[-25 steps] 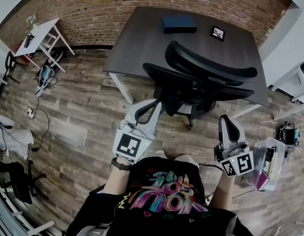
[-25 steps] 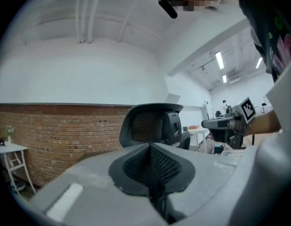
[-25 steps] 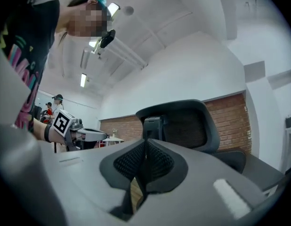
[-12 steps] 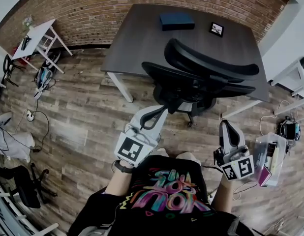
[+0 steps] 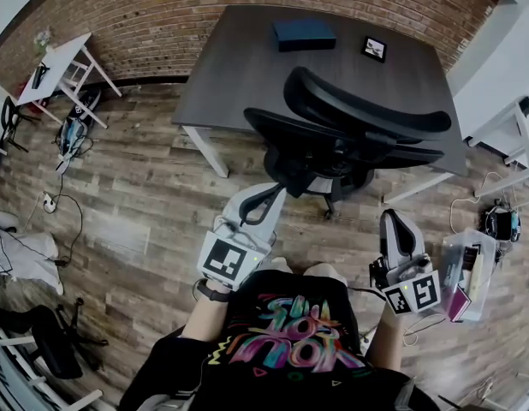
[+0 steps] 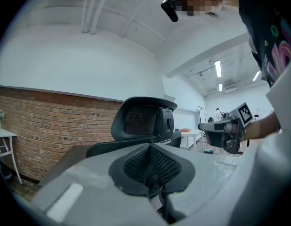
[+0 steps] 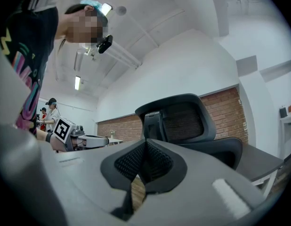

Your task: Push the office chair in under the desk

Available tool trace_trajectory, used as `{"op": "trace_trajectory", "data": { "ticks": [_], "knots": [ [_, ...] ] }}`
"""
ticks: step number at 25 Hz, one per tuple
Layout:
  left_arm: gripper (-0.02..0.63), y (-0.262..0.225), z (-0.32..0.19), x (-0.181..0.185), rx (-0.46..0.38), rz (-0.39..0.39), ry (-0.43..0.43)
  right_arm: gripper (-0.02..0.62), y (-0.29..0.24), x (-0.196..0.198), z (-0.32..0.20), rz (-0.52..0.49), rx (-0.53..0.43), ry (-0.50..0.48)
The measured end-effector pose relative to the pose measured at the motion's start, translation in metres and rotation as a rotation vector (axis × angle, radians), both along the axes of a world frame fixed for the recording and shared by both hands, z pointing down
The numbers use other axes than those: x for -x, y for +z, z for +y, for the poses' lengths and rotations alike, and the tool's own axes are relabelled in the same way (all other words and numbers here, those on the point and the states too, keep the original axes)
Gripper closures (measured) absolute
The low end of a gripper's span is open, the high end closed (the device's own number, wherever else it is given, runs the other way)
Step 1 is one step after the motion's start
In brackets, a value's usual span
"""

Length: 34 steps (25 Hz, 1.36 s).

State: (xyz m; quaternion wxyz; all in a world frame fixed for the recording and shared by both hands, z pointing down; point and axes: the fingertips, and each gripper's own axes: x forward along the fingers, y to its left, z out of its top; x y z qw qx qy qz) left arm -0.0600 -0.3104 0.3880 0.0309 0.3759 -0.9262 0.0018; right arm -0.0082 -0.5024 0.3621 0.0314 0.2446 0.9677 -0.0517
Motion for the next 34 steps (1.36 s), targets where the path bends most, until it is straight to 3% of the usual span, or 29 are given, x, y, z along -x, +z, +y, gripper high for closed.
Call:
{"op": "trace_trajectory", "data": {
  "ticks": [34],
  "knots": [
    [0.604, 0.014, 0.005, 0.009, 0.017, 0.008, -0.021, 0.595, 0.001, 0.007, 0.008, 0.003, -0.058, -0.045]
  ]
}}
